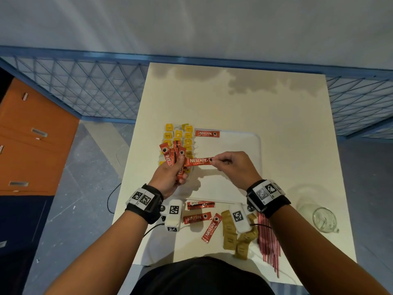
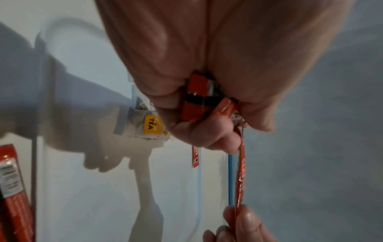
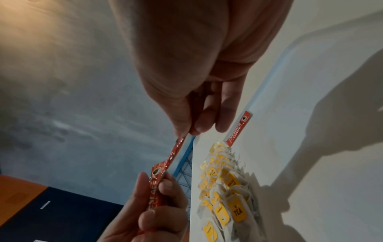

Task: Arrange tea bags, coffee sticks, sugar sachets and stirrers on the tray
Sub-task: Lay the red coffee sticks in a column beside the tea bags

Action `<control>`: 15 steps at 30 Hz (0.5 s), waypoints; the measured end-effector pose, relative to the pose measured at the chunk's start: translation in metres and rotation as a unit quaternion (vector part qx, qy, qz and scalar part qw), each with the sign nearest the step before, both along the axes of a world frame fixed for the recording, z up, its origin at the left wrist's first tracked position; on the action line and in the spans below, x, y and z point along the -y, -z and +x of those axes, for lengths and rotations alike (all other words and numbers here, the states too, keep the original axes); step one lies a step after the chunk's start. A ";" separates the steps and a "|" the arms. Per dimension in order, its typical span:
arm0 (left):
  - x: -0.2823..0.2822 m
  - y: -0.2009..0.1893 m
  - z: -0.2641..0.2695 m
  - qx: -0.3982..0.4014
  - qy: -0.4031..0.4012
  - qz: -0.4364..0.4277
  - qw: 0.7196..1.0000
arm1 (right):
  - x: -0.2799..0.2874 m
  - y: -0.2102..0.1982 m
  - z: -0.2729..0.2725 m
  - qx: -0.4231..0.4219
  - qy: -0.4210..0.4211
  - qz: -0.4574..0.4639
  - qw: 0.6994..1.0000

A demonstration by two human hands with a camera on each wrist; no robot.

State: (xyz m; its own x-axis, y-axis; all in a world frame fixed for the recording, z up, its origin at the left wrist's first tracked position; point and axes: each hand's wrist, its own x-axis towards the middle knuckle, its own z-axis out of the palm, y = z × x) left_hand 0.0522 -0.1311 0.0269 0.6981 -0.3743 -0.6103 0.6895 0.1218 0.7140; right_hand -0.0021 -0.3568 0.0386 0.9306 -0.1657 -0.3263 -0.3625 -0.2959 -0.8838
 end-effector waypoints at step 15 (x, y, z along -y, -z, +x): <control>-0.002 0.009 0.014 0.008 -0.015 0.067 0.998 | 0.022 0.045 0.055 -0.067 0.139 0.022 0.988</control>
